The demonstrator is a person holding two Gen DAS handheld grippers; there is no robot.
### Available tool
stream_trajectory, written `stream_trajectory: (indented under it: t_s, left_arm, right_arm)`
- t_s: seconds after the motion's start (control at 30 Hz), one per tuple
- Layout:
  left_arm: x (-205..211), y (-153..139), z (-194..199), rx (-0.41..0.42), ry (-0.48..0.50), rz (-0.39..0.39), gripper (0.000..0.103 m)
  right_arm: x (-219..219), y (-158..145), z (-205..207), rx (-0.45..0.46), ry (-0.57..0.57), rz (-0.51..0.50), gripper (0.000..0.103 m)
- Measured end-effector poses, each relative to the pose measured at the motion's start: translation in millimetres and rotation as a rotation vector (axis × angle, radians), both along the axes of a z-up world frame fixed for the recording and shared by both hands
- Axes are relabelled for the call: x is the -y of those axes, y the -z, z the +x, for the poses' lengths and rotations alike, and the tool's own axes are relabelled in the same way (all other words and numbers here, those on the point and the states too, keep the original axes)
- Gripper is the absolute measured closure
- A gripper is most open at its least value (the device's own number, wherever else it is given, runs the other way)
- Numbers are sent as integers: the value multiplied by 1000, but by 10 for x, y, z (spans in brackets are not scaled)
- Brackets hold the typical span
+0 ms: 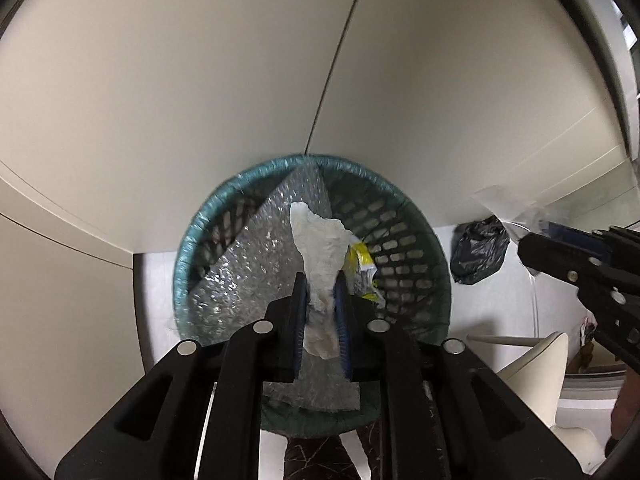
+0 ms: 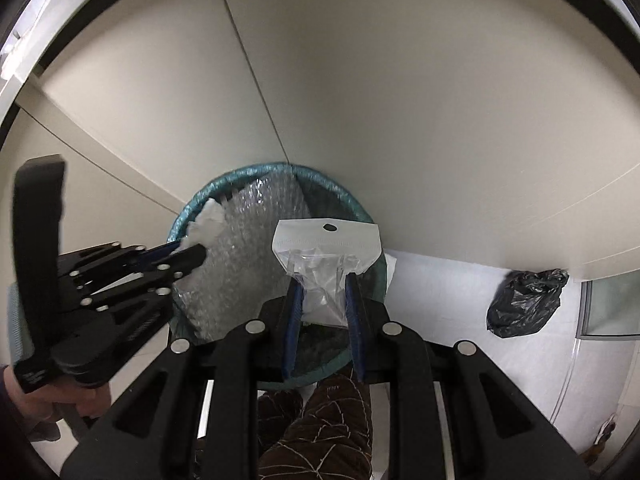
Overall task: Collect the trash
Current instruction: 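Open the left tool to drop the tissue while the right tool releases the clear bag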
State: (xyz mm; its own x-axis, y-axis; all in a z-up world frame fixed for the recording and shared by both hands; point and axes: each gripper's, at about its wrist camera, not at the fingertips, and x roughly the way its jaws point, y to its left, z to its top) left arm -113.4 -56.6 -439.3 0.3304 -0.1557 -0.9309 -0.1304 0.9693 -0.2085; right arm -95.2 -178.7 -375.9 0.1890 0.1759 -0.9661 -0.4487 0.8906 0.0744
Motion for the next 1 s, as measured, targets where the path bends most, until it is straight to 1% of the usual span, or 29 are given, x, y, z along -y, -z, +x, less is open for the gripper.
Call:
stream_trajectory:
  t_s: [0.03,0.07,0.13,0.17,0.2,0.27,0.3,0.37,0.43,0.57,0.7,0.83,0.9,1.0]
  left_arm:
    - [5,22,4,-6,-8,4,68]
    - [2,35,-5,-4,-21,7,54]
    - [-14,29,-23,10,-44,15,47]
    - [-16,23,-36,14,-48,13,47]
    - [-22,16,-42,14,-52,14,43]
    - [-39,-22,-73,21,-71,25,30]
    - [-72,-57,-93,27,-79,27,29]
    - [-110,-112,-121,40,-91,35,22]
    - [-171,-186,-165,55,-106,45,12]
    - [-295,-258,-228,64,-125,55,6]
    - [-413,-285,-292,61,-144,75,6]
    - [-505,-257,-346,44,-155,84,6]
    - [-528,-228,-359,33,-155,86,6]
    - [-544,-224,-377,30,-152,90,6]
  right_arm:
    - [-7,10,-2,-4,-5,1,83]
    - [-6,18,-10,-6,-10,1,83]
    - [-7,26,-9,-7,-17,3,83]
    - [12,34,-9,-8,-20,6,83]
    - [15,33,-4,-6,-22,7,83]
    - [9,30,-3,-8,-23,14,82]
    - [13,36,3,-11,-24,18,82]
    - [6,60,-5,-10,-29,23,82]
    - [-20,90,-20,-8,-34,29,82]
    - [-104,163,-34,-7,-41,46,82]
    - [-214,278,-59,-10,-40,48,81]
    - [-292,455,-80,-19,-40,28,75]
    - [-314,540,-89,-24,-46,17,73]
    - [-317,608,-82,-34,-38,19,67]
